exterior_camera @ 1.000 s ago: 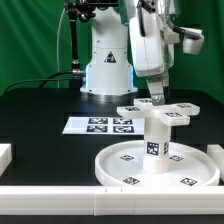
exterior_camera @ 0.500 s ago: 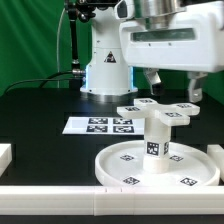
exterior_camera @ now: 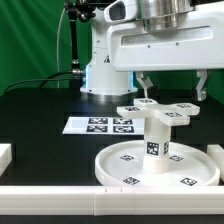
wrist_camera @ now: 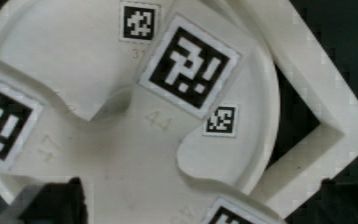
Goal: Assemble round table
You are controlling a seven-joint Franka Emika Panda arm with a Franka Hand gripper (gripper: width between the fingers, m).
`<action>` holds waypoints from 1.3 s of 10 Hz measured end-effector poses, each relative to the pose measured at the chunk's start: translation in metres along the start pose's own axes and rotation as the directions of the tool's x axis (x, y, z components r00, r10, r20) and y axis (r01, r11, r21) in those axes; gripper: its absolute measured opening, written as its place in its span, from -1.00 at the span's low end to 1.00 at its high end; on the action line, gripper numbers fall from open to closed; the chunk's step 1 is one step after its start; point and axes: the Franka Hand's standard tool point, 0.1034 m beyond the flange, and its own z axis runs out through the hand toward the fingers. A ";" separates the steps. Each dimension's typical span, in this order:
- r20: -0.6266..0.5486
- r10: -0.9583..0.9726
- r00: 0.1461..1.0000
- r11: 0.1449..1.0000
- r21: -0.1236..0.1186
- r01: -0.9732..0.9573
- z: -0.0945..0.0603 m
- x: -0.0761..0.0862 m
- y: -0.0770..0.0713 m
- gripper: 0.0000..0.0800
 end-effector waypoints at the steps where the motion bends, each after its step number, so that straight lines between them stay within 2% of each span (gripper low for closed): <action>1: 0.013 -0.211 0.977 0.977 -0.011 0.211 0.000 0.001 0.006 0.62; 2: 0.017 -0.328 0.944 0.944 -0.026 0.329 0.000 0.003 0.008 0.62; 3: 0.021 -0.447 0.894 0.893 -0.052 0.448 -0.001 0.003 0.009 0.62; 5: 0.026 -0.610 0.792 0.787 -0.096 0.609 0.000 -0.001 0.004 0.62; 6: 0.035 -0.674 0.737 0.733 -0.094 0.674 0.001 -0.001 0.005 0.62; 7: 0.037 -0.693 0.720 0.715 -0.093 0.693 0.000 0.001 0.006 0.62; 9: 0.054 -0.796 0.603 0.598 -0.088 0.797 0.000 0.002 0.008 0.62; 13: 0.126 -0.964 0.233 0.220 -0.106 0.970 -0.002 0.002 0.007 0.62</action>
Offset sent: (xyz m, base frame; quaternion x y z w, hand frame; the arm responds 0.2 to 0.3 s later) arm 0.0015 0.0061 0.0067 -0.0653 0.0045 -0.3661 0.9283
